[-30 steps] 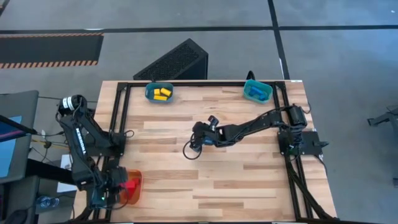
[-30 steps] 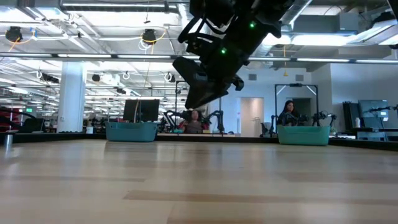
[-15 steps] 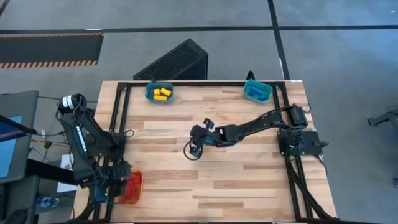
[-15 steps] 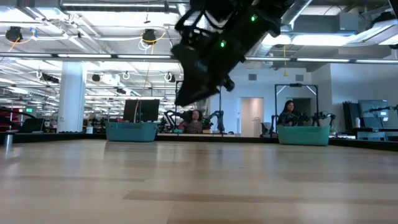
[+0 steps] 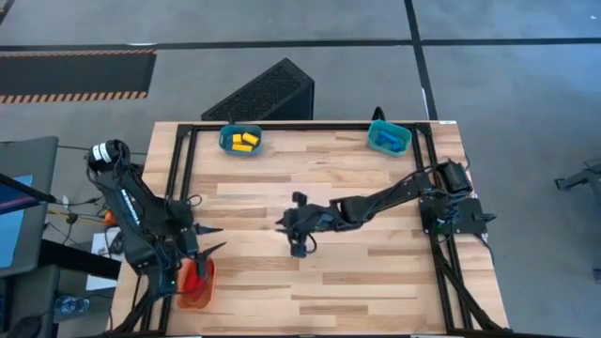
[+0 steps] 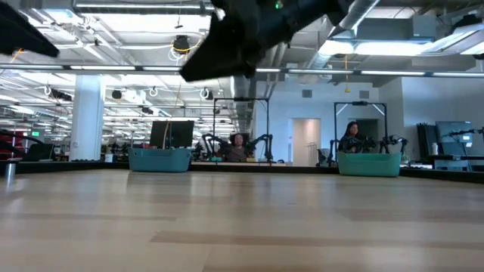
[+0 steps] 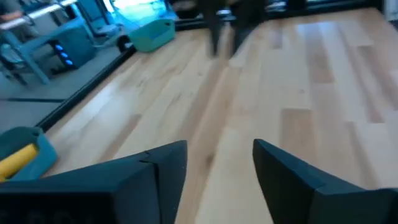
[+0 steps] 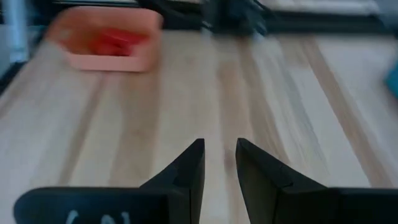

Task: Sort & place blocks by color
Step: Return to Home Position

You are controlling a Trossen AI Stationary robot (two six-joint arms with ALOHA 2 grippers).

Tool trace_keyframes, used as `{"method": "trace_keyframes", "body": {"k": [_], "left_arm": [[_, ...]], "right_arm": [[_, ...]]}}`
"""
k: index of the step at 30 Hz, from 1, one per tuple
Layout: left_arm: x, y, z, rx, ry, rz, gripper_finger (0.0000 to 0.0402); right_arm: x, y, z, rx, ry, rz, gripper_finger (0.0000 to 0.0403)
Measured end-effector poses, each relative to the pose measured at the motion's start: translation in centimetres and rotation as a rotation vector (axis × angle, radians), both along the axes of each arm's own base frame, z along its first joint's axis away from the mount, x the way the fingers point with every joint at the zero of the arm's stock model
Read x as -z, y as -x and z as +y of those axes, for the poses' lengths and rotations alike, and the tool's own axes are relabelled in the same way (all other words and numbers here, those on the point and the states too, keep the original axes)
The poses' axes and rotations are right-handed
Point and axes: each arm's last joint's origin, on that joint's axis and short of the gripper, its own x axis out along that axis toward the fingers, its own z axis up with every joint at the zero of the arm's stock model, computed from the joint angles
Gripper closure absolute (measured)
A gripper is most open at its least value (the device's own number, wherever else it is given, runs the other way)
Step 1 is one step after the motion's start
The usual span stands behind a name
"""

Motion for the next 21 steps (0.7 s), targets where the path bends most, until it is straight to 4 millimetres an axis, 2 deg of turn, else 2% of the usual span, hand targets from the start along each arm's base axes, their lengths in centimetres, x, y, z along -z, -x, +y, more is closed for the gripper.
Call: {"method": "trace_keyframes", "body": {"k": [4, 8, 16, 21], "left_arm": [[1.8, -0.4, 1.3, -0.057, -0.016, -0.061, 0.0263], [2.4, -1.3, 1.9, -0.116, 0.007, -0.078, 0.0303], [2.2, -3.7, 1.3, -0.122, 0.032, -0.052, 0.0393], [1.8, -5.7, 1.3, -0.051, -0.046, 0.047, 0.0396]], "right_arm": [[-0.7, -0.4, 1.2, -0.139, 0.042, -0.107, 0.0290], [-1.0, -0.8, 1.3, -0.213, 0.049, -0.178, 0.0290], [-2.4, -0.9, -1.2, -0.226, 0.030, -0.219, 0.0290], [-2.1, -1.0, -2.7, -0.269, -0.037, -0.202, 0.0294]]}}
